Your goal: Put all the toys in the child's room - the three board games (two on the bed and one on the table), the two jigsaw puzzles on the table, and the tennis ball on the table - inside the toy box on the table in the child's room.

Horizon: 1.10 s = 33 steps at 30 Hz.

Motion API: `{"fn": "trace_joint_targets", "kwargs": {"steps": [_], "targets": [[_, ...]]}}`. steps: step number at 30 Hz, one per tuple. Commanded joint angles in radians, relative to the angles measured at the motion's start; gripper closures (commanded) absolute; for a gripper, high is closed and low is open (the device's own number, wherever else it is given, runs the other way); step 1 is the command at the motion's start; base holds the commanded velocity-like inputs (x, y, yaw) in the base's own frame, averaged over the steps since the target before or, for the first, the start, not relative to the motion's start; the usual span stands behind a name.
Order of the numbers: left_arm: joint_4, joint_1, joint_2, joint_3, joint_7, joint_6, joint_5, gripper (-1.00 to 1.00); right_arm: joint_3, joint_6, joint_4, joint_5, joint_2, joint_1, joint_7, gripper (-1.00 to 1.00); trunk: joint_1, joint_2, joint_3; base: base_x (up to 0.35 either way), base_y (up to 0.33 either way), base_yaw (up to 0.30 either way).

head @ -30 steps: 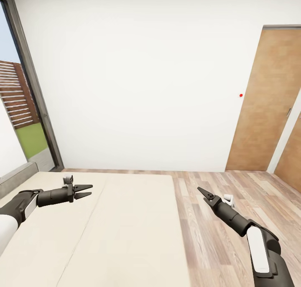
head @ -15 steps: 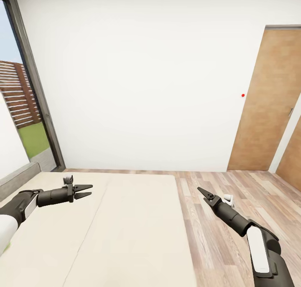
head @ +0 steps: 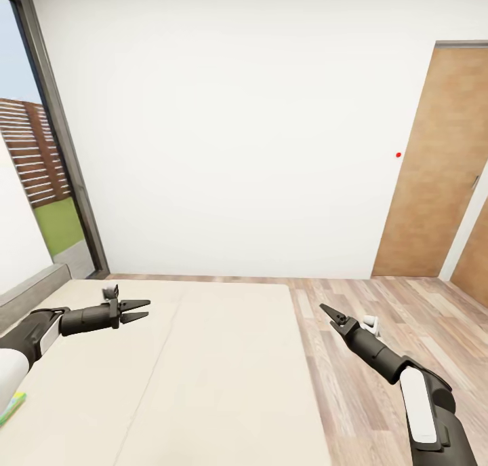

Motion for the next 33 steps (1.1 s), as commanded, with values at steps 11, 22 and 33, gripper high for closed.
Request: {"fn": "trace_joint_targets", "kwargs": {"steps": [11,22,33], "targets": [[0.000,0.000,0.000,-0.001,-0.003,0.010,0.001,-1.00,-0.002,0.001,0.000,0.001,0.003,-0.001,0.001,-1.00,0.000,-0.001,0.000,0.000,0.078,0.000],[0.007,0.004,-0.028,0.003,0.025,-0.001,0.004,-1.00,0.027,-0.010,-0.016,0.003,0.019,-0.002,-0.027,-1.00,0.000,-0.001,0.000,0.000,0.005,0.000],[0.006,0.007,0.015,0.006,-0.014,0.011,0.006,-1.00,-0.024,-0.026,0.046,-0.031,0.016,-0.002,0.013,-1.00,0.000,-0.001,0.000,0.000,0.000,0.000]]}}
